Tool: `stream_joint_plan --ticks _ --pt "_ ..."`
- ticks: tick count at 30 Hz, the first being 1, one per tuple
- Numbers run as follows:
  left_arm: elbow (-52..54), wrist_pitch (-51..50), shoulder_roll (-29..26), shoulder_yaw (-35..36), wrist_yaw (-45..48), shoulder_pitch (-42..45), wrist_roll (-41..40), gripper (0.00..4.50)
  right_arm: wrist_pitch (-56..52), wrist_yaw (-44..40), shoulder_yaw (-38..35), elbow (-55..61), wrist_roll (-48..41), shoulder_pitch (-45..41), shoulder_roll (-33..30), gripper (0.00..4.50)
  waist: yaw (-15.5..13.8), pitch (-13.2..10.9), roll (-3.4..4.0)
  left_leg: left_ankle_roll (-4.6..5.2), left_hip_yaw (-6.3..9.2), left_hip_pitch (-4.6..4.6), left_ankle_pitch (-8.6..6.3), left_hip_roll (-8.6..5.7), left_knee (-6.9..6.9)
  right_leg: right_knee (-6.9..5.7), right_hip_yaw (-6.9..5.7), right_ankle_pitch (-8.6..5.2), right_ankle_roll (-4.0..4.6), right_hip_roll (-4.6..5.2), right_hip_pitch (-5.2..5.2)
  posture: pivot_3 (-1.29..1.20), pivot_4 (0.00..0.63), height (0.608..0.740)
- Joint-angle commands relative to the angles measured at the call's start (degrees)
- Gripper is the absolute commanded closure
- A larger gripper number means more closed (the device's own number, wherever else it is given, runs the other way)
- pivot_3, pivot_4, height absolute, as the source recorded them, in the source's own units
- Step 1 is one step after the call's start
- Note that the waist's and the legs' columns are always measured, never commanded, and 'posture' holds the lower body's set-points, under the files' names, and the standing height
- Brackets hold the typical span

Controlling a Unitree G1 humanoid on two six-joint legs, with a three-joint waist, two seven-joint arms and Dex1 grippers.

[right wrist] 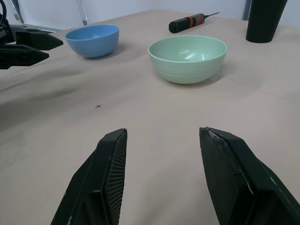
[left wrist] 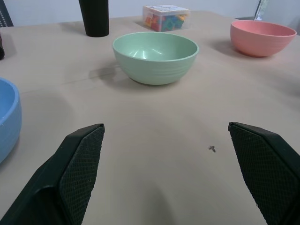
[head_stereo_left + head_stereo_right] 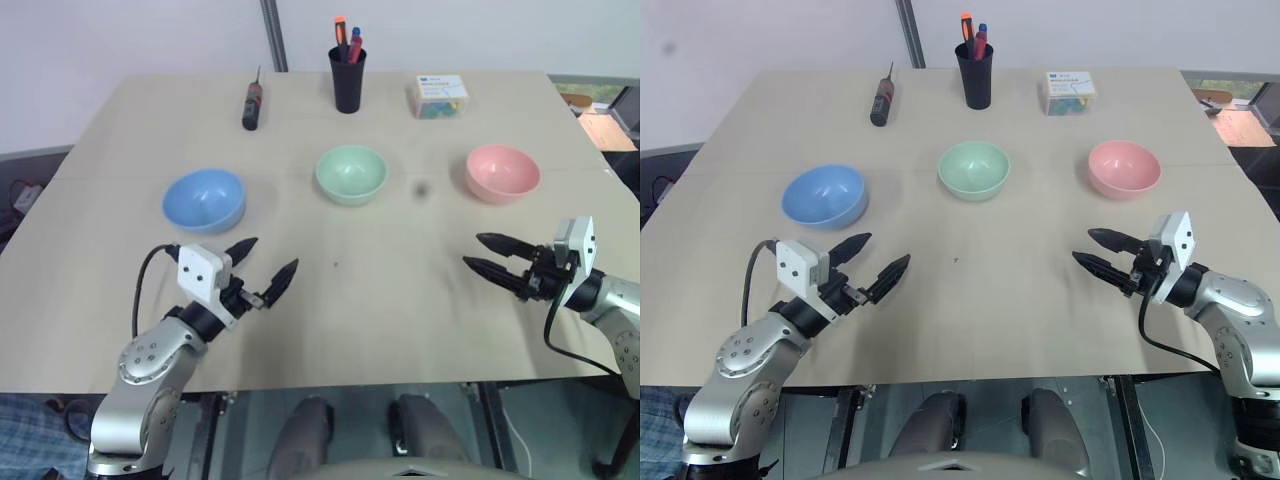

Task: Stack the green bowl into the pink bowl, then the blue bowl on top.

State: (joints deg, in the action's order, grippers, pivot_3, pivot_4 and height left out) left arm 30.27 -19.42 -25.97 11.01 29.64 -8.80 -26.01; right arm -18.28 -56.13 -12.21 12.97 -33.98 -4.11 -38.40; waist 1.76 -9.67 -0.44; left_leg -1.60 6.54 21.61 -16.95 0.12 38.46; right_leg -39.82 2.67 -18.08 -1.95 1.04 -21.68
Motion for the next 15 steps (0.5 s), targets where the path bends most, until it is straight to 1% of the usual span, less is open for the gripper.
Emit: stream_joint_plan --ticks 1,4,15 --pt "2.51 0.23 -0.32 0.52 0.39 0.87 -1.38 0.00 1.05 -0.41 -0.81 1.31 -0.12 -0.83 -0.42 1.94 0.00 0.00 0.00 0.00 0.00 0.00 0.00 0.00 0.00 0.00 0.00 0.00 0.00 0.00 0.00 0.00 0.150 0.739" --pt "2.51 1.05 -0.37 0.51 2.06 0.76 -2.62 0.00 1.01 0.35 -0.79 1.50 -0.08 -1.02 -0.09 1.94 -0.05 0.00 0.00 0.00 0.00 0.00 0.00 0.00 0.00 0.00 -0.01 0.00 0.00 0.00 0.00 0.00 0.150 0.739" --pt "2.60 0.90 0.27 -0.08 2.39 1.20 -3.64 0.00 2.25 1.29 -0.81 0.30 1.24 -2.02 0.51 1.94 -0.13 0.00 0.00 0.00 0.00 0.01 0.00 0.00 0.00 0.00 -0.01 0.00 0.00 0.00 0.00 0.00 0.150 0.739"
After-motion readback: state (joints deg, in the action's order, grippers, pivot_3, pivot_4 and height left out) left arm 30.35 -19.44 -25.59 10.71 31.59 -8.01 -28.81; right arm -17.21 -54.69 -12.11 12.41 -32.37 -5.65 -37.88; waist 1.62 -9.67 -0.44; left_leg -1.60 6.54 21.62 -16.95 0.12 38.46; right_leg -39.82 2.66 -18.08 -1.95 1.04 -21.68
